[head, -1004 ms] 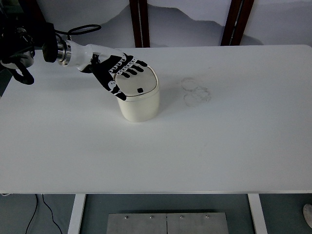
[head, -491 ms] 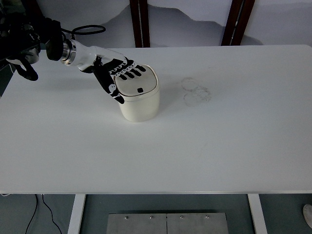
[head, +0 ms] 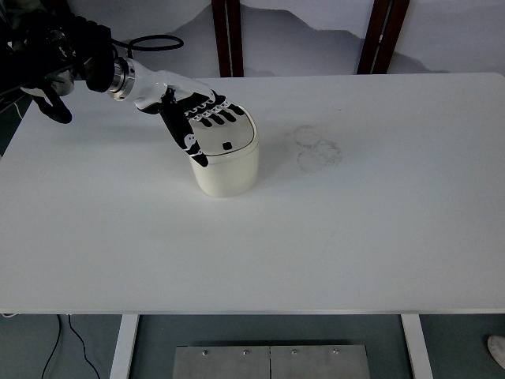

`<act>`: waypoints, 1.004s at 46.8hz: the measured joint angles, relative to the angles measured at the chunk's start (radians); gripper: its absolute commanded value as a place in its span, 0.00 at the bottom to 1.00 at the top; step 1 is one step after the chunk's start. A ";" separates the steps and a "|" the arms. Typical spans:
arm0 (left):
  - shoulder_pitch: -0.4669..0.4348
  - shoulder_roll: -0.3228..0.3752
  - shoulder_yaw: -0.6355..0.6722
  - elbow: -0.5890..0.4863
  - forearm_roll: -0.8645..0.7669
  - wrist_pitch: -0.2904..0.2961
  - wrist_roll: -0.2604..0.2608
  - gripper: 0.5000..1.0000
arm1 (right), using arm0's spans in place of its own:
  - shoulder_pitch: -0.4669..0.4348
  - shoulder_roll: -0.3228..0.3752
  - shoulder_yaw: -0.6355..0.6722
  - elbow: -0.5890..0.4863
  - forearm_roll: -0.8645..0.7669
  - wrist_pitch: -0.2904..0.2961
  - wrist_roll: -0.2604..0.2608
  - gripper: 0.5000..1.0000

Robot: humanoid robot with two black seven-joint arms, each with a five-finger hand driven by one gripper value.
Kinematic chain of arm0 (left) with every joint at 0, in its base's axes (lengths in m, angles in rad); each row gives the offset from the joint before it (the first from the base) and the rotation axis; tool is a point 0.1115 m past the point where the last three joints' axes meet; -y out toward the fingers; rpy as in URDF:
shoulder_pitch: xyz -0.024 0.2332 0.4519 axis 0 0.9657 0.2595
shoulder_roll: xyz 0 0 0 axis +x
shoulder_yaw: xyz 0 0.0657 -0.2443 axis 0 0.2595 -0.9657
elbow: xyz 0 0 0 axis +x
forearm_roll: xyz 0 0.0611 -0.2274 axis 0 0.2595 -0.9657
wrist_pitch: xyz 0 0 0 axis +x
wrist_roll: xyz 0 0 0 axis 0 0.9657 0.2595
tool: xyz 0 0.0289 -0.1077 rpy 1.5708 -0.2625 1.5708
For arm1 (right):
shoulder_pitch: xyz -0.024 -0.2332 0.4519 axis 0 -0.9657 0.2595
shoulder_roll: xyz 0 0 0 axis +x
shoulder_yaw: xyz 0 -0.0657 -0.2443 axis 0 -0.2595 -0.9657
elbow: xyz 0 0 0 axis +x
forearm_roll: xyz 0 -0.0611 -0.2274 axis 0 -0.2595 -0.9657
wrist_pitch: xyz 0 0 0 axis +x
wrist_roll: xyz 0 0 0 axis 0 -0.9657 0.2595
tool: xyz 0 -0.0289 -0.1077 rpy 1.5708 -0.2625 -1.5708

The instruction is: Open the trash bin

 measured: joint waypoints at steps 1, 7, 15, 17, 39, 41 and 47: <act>0.000 -0.001 0.000 0.000 0.000 0.000 0.005 1.00 | 0.000 0.000 0.000 0.000 0.000 0.000 0.000 0.98; 0.000 -0.007 0.000 -0.005 -0.001 0.000 0.012 1.00 | 0.000 0.000 0.000 0.000 0.000 0.000 0.000 0.98; 0.006 -0.009 0.000 -0.006 -0.001 0.000 0.013 1.00 | 0.000 0.000 0.000 0.000 0.000 0.000 0.000 0.98; 0.007 -0.009 0.000 -0.006 -0.001 0.000 0.013 1.00 | 0.000 0.000 0.000 0.000 0.000 0.000 0.000 0.98; 0.025 -0.028 0.002 -0.013 -0.002 0.000 0.012 1.00 | 0.000 0.000 0.000 0.000 0.000 0.000 0.000 0.98; 0.027 -0.030 0.003 -0.013 -0.002 0.000 0.012 1.00 | 0.000 0.000 0.000 0.000 0.000 0.000 0.000 0.98; 0.028 -0.032 0.006 -0.016 -0.001 0.000 0.013 1.00 | 0.000 0.000 0.000 0.000 0.000 0.000 0.000 0.98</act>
